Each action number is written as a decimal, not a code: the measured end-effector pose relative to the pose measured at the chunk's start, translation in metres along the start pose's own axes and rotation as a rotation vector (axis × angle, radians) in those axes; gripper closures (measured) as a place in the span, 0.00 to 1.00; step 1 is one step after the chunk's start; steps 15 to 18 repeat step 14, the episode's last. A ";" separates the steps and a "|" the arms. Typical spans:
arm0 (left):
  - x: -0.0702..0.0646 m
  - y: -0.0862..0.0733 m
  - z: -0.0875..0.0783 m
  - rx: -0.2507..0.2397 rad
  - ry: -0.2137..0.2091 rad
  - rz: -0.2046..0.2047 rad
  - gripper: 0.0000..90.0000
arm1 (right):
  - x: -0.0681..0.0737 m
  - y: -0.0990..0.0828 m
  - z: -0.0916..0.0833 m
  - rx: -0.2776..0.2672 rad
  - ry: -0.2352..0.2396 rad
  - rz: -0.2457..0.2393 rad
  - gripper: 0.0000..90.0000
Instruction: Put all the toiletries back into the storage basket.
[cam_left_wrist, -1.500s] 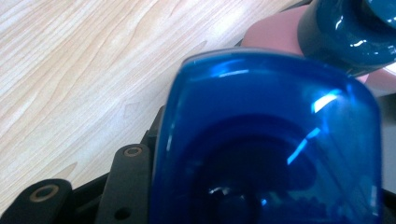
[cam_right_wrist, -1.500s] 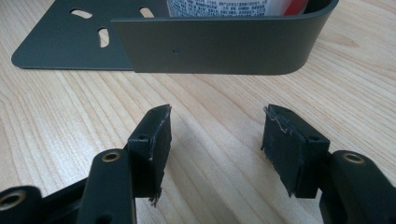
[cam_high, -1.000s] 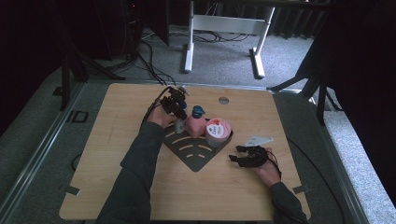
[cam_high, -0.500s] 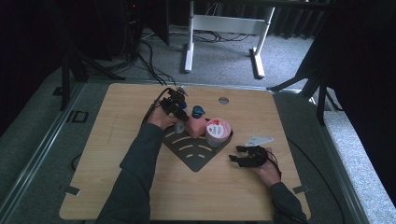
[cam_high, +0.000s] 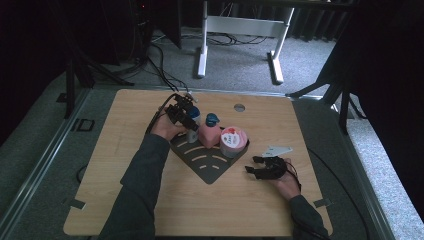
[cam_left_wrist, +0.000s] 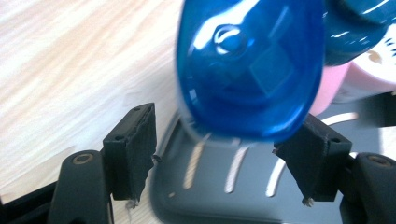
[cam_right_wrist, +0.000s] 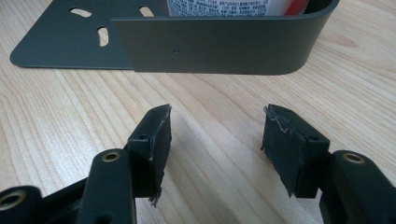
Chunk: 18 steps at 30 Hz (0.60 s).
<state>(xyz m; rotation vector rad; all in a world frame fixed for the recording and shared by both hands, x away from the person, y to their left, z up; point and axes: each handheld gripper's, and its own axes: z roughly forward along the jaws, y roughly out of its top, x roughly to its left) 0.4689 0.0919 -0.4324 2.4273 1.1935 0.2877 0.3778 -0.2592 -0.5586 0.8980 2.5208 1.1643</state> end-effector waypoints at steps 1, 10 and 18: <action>-0.001 -0.001 -0.002 -0.006 0.004 0.004 0.34 | 0.000 0.000 0.000 0.000 0.000 0.001 0.46; -0.001 -0.021 -0.013 -0.029 0.000 -0.013 0.34 | 0.000 0.000 0.000 0.000 -0.001 0.002 0.46; -0.002 -0.032 -0.019 -0.046 0.004 -0.029 0.32 | 0.000 0.000 0.000 0.000 -0.001 0.003 0.46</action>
